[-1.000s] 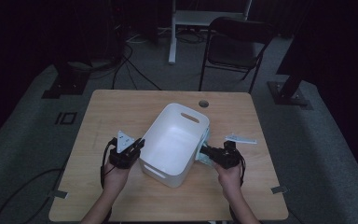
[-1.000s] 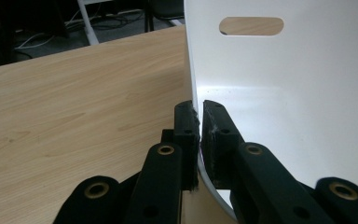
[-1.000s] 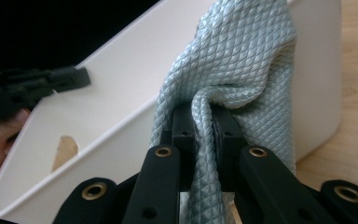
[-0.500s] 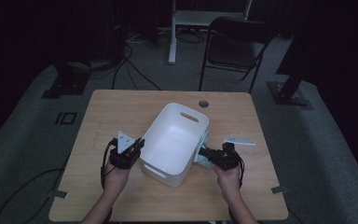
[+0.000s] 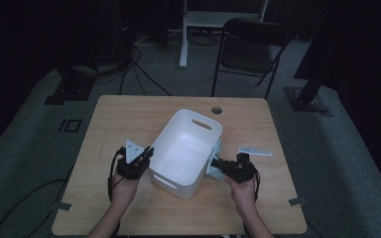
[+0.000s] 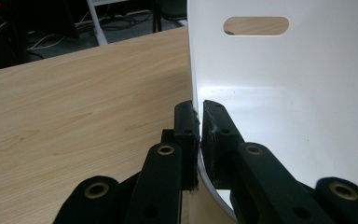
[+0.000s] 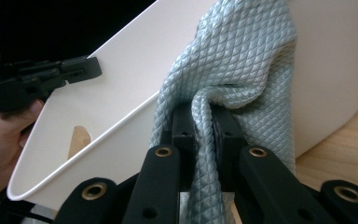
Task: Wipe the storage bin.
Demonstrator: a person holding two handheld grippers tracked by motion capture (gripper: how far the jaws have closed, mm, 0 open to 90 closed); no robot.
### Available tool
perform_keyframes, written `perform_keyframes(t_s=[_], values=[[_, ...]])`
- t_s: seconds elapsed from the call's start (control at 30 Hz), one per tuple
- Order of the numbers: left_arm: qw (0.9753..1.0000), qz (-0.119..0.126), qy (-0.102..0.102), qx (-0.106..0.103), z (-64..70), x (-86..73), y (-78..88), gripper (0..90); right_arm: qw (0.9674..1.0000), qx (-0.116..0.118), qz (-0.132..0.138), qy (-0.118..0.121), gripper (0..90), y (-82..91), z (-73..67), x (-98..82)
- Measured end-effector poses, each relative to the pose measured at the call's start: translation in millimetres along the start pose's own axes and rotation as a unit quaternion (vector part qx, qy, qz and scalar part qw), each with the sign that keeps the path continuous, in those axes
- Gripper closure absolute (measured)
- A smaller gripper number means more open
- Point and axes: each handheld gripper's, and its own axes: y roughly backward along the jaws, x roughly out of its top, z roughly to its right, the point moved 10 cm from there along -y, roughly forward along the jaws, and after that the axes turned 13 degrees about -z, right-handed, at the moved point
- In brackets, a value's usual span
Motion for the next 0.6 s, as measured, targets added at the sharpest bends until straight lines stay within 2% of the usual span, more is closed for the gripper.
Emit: perform_keyframes(t_s=[0.1,0.17,0.23,0.4,0.47,0.53,0.6], values=[[1.0,0.0,0.004,-0.002,-0.1,0.0,-0.2,84.9,0.9999,0.014,0.007,-0.001,82.2,6.1,-6.2,1.4],[1.0,0.0,0.003,-0.002,0.0,0.1,-0.2,84.9,0.9999,0.005,0.01,0.008,82.3,8.3,-9.7,3.4],[1.0,-0.001,-0.002,0.001,0.1,0.0,-0.1,85.1,0.9999,0.005,0.012,0.009,82.4,7.7,-9.3,3.8],[1.0,-0.002,-0.002,0.006,0.2,0.1,-0.3,85.0,1.0,0.004,0.001,0.002,82.5,0.0,-7.5,-3.3],[1.0,-0.002,0.0,0.007,0.0,0.2,-0.4,85.0,1.0,0.002,-0.002,0.0,82.4,2.1,-7.1,-4.4],[1.0,-0.003,0.001,0.008,0.1,0.2,-0.5,85.1,0.9999,0.01,0.001,0.004,82.4,6.3,-11.6,-4.1],[1.0,-0.003,0.001,0.007,0.3,0.3,-0.7,85.2,0.9999,0.006,0.004,0.014,82.4,8.6,-16.6,-3.6]])
